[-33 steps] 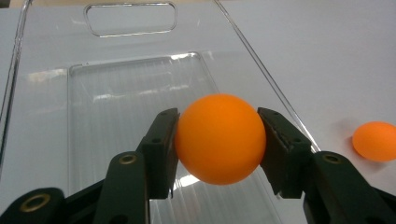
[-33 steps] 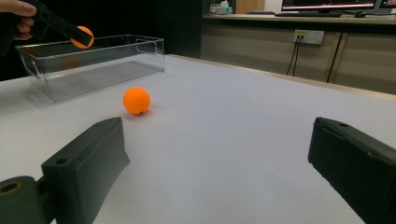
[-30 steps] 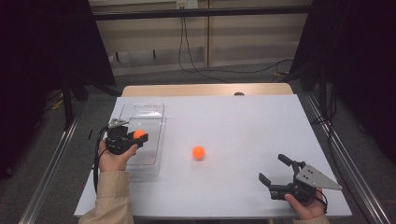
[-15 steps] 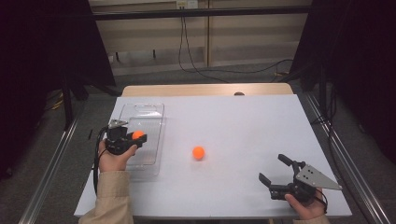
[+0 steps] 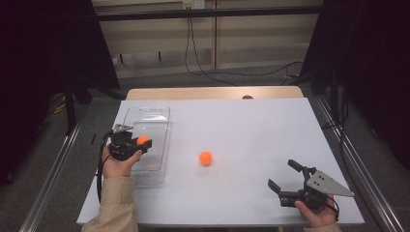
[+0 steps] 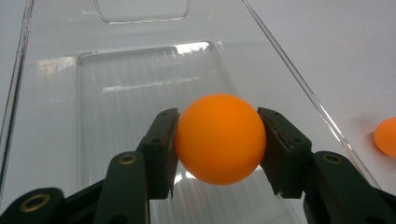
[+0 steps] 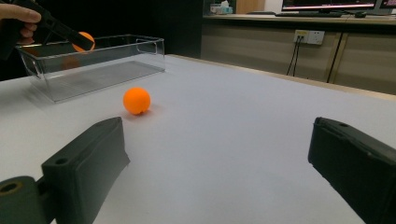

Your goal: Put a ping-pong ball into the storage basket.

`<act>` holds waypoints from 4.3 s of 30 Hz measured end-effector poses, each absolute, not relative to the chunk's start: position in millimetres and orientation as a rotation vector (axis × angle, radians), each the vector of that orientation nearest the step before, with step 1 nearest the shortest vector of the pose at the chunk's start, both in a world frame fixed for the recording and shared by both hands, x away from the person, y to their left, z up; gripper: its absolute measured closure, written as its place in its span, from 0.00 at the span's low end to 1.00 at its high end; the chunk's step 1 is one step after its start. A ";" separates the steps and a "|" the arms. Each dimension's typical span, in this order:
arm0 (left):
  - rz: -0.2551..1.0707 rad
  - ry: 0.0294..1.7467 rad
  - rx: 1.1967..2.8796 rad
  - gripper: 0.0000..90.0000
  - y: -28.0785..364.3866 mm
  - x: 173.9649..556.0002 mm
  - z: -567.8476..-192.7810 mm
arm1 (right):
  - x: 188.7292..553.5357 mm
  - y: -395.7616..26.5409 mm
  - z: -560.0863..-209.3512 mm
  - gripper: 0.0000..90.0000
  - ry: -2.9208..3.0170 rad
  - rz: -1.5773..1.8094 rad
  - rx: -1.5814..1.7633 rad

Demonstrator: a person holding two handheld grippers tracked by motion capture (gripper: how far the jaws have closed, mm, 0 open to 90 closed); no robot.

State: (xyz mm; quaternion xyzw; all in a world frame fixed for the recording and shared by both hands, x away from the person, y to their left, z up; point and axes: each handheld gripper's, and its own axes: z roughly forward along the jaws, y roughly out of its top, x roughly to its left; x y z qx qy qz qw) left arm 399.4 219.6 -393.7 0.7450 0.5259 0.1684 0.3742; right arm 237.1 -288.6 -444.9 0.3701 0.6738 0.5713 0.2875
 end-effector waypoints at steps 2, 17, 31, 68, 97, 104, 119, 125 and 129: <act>0.431 1.353 1.910 0.56 220.1 399.7 -394.9 | 237.1 -288.7 -445.0 0.04 1.800 1.526 0.990; 0.433 1.367 1.909 0.56 221.2 400.9 -398.3 | 237.0 -288.6 -444.9 0.04 1.799 1.526 0.990; 0.436 1.373 1.912 0.55 222.5 400.9 -399.2 | 237.1 -288.6 -444.9 0.04 1.799 1.527 0.990; 0.481 1.349 1.872 0.16 217.4 395.5 -389.0 | 236.4 -288.5 -444.6 0.04 1.799 1.522 0.994; 0.432 1.272 1.869 0.09 204.5 389.4 -376.4 | 236.5 -289.4 -444.6 0.04 1.800 1.516 0.991; 0.417 1.251 1.868 0.09 200.0 389.0 -374.4 | 236.5 -289.4 -444.9 0.04 1.801 1.515 0.989; 0.393 1.211 1.899 0.09 189.1 387.3 -373.3 | 236.7 -289.0 -444.8 0.04 1.801 1.516 0.989; 0.375 1.184 1.909 0.08 184.4 386.7 -373.3 | 236.7 -289.0 -444.8 0.04 1.802 1.516 0.988; 0.371 1.171 1.920 0.08 181.9 386.3 -372.9 | 236.8 -288.9 -444.9 0.04 1.802 1.516 0.988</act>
